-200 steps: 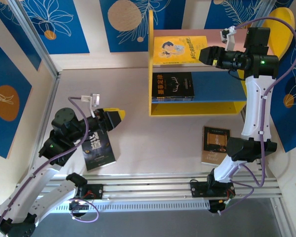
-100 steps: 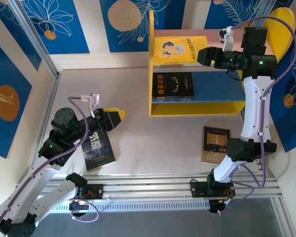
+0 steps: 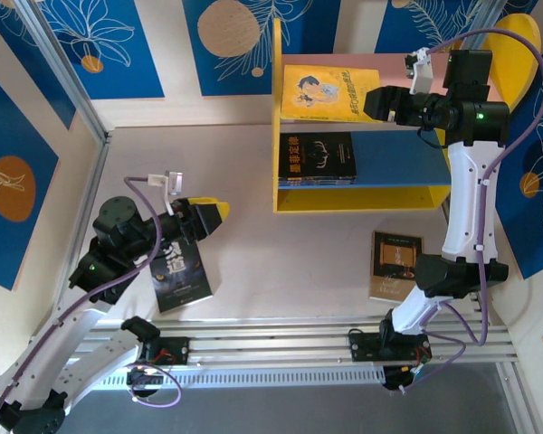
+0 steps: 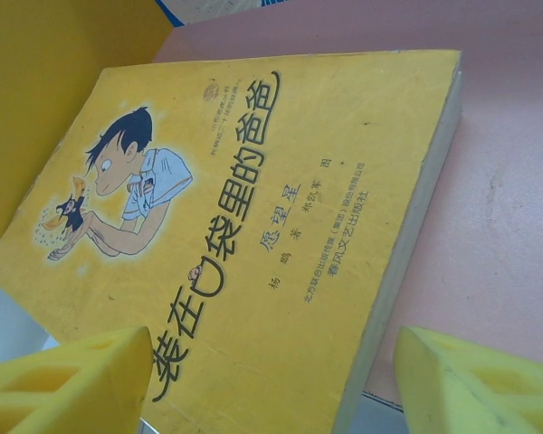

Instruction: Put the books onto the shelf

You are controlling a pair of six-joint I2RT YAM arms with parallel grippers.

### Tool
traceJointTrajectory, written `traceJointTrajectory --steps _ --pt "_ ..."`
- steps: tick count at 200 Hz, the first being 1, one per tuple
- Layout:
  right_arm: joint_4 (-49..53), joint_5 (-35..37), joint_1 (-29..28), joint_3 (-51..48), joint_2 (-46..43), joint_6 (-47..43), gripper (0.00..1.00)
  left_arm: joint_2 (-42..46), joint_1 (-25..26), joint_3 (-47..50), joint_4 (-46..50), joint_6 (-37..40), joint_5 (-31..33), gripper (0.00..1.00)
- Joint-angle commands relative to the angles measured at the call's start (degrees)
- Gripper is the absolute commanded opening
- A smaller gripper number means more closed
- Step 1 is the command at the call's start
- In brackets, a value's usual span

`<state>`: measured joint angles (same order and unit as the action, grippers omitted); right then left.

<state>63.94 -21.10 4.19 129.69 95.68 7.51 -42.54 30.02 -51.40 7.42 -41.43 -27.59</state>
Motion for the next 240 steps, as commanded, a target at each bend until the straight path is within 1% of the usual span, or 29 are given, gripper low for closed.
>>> traceJointTrajectory --steps 1,19,40,145,189,240 --pt "0.5 1.4 0.7 -1.5 3.2 -1.7 0.72 0.1 0.4 -2.1 0.1 1.4 0.8 0.67" --pt "-0.2 -1.6 0.3 -1.4 3.7 -1.4 0.71 0.1 0.4 -2.1 0.2 1.4 0.8 0.67" --pt "-0.3 -3.4 -0.3 -0.4 4.6 -1.4 0.71 0.1 0.4 -2.0 0.3 1.5 0.9 0.67" --pt "-1.5 -8.8 -1.7 5.7 9.8 -0.7 0.71 0.4 0.4 -1.6 1.2 2.0 1.3 0.67" --pt "-0.6 -9.5 -2.1 8.9 12.0 -0.4 0.71 0.9 0.4 -1.3 1.2 2.1 1.3 0.67" --pt "-1.0 -9.2 -2.4 9.1 12.1 -0.3 0.71 1.1 0.4 -1.2 1.6 2.5 1.5 0.67"
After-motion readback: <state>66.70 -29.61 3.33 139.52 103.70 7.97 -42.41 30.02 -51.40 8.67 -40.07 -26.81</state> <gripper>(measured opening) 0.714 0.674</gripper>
